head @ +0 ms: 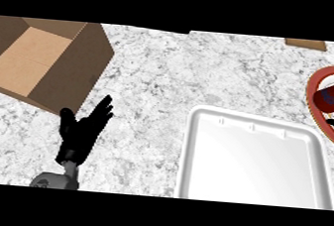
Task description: Pick the can from the tray and place it in the plate
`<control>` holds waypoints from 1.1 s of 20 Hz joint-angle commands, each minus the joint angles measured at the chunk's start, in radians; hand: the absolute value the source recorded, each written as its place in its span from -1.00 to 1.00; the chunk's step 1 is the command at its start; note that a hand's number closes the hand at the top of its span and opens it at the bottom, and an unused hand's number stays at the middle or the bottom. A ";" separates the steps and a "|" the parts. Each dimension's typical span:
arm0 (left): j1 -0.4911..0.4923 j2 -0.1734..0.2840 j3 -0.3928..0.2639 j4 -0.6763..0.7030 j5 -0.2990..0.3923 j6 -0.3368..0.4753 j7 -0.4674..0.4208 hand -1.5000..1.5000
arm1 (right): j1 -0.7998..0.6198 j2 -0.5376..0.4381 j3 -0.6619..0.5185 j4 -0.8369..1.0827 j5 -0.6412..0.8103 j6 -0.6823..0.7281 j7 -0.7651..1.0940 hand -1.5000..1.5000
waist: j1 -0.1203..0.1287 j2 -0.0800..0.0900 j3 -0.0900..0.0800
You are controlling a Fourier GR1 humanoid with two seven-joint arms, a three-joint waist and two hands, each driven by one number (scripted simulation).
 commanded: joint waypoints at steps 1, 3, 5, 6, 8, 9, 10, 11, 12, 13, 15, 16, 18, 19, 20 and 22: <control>0.010 -0.019 -0.014 -0.010 -0.010 0.017 0.003 0.00 | -0.045 0.017 -0.067 0.031 -0.070 0.079 -0.036 -1.00 | -0.003 -0.003 0.001; 0.012 -0.008 0.013 0.010 -0.001 0.020 -0.007 0.00 | -0.028 -0.002 -0.115 0.043 -0.117 0.125 -0.080 -1.00 | -0.018 -0.001 0.001; 0.027 -0.009 0.004 0.013 -0.007 0.015 -0.029 0.00 | -0.020 -0.036 -0.139 0.065 -0.138 0.176 -0.072 -1.00 | -0.017 0.002 0.002; 0.006 -0.014 -0.003 0.000 -0.008 0.018 0.002 0.00 | -0.039 -0.044 -0.158 0.077 -0.155 0.180 -0.043 -1.00 | -0.021 -0.002 0.001; 0.005 -0.002 0.020 0.007 0.000 0.019 -0.015 0.00 | -0.013 -0.087 -0.168 0.098 -0.165 0.255 -0.038 -1.00 | -0.027 -0.001 0.001; 0.022 -0.007 -0.003 0.000 -0.012 0.013 -0.013 0.00 | -0.022 -0.100 -0.171 0.101 -0.169 0.289 -0.027 -1.00 | -0.025 -0.004 0.000; 0.030 -0.004 0.002 -0.013 -0.005 0.010 -0.020 0.00 | -0.004 -0.131 -0.173 0.108 -0.172 0.355 -0.028 -1.00 | -0.031 -0.008 0.000; 0.013 -0.024 0.010 0.022 -0.004 0.030 -0.018 0.00 | -0.017 -0.135 -0.162 0.106 -0.162 0.385 -0.012 -1.00 | -0.033 -0.004 -0.001; 0.021 -0.003 0.025 0.014 0.007 0.017 -0.017 0.00 | 0.013 -0.155 -0.168 0.107 -0.170 0.438 -0.035 -1.00 | -0.041 -0.007 0.000; 0.001 0.000 0.041 0.028 0.019 0.012 -0.019 0.00 | 0.014 -0.148 -0.158 0.106 -0.161 0.451 -0.029 -1.00 | -0.037 -0.001 0.001; 0.018 0.010 0.028 0.009 0.015 -0.004 -0.024 0.00 | 0.030 -0.153 -0.155 0.101 -0.161 0.499 -0.034 -1.00 | -0.033 -0.005 0.002; -0.002 0.012 0.051 0.038 0.026 0.002 -0.016 0.00 | 0.057 -0.151 -0.140 0.090 -0.149 0.538 -0.064 -1.00 | -0.050 -0.003 0.002; 0.005 0.027 0.061 0.032 0.018 0.009 -0.021 0.00 | 0.078 -0.197 -0.130 0.075 -0.142 0.599 -0.065 -1.00 | -0.058 -0.008 0.003; 0.028 0.007 0.033 0.040 0.015 -0.005 -0.045 0.00 | 0.081 -0.184 -0.125 0.065 -0.140 0.605 -0.072 -1.00 | -0.054 -0.009 0.002; 0.027 0.027 0.054 0.024 0.030 -0.011 -0.026 0.00 | 0.112 -0.199 -0.116 0.056 -0.133 0.631 -0.092 -1.00 | -0.061 -0.012 0.004; 0.041 -0.001 0.035 0.032 0.013 0.009 -0.042 0.00 | 0.129 -0.205 -0.111 0.038 -0.132 0.633 -0.102 -1.00 | -0.063 -0.013 0.004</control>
